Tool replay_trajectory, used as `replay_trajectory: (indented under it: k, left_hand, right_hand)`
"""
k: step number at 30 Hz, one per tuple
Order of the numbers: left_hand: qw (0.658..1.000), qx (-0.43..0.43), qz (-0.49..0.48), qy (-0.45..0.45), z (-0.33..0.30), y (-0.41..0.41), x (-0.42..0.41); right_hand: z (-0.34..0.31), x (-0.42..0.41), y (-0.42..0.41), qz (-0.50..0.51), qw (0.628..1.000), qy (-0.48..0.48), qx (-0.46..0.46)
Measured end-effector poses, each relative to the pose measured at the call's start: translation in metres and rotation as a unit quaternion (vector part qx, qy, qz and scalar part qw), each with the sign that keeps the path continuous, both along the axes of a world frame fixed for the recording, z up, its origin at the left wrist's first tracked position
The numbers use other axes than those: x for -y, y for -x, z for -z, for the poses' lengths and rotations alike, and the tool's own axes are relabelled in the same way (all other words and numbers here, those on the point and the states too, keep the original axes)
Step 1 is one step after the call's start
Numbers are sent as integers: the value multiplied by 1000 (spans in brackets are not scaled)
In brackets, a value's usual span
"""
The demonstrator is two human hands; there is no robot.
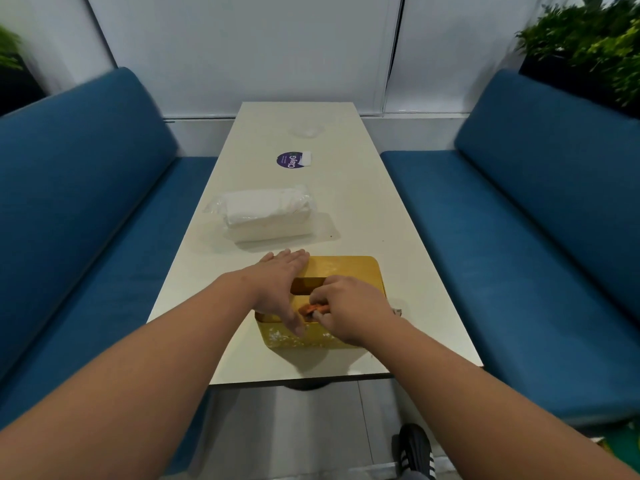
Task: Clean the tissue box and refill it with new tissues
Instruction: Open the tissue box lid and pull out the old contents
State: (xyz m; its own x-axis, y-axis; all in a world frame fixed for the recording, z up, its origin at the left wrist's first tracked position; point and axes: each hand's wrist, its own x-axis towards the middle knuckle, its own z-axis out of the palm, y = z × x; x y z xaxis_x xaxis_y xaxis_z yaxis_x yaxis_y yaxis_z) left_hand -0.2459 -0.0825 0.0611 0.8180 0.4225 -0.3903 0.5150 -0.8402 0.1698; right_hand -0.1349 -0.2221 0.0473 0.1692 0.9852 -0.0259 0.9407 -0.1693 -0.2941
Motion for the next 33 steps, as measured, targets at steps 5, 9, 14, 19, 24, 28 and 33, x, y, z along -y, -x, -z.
replay_trajectory:
  k: [5, 9, 14, 19, 24, 28, 33]
  left_hand:
    - [1000, 2, -8, 17, -5, 1, 2]
    - [1000, -1, -8, 8, -8, -1, 4]
    - [1000, -9, -3, -4, -4, -1, 2]
    - [999, -22, -22, 12, -6, -4, 2]
    - [999, -36, -26, -4, -8, -10, 6]
    - [999, -44, -24, -3, -8, -11, 4]
    - [999, -43, -25, -4, -9, -11, 6]
  right_hand:
    - [-3, 18, -30, 43, 998, 43, -2]
    - [-2, 6, -15, 27, 999, 13, 13]
    - [3, 0, -4, 13, 1000, 1, -12]
    - [0, 28, -52, 71, 997, 27, -4]
    - [-3, 25, -83, 134, 991, 16, 20]
    - [-2, 22, -74, 88, 996, 24, 5]
    - [-4, 11, -89, 125, 992, 5, 10]
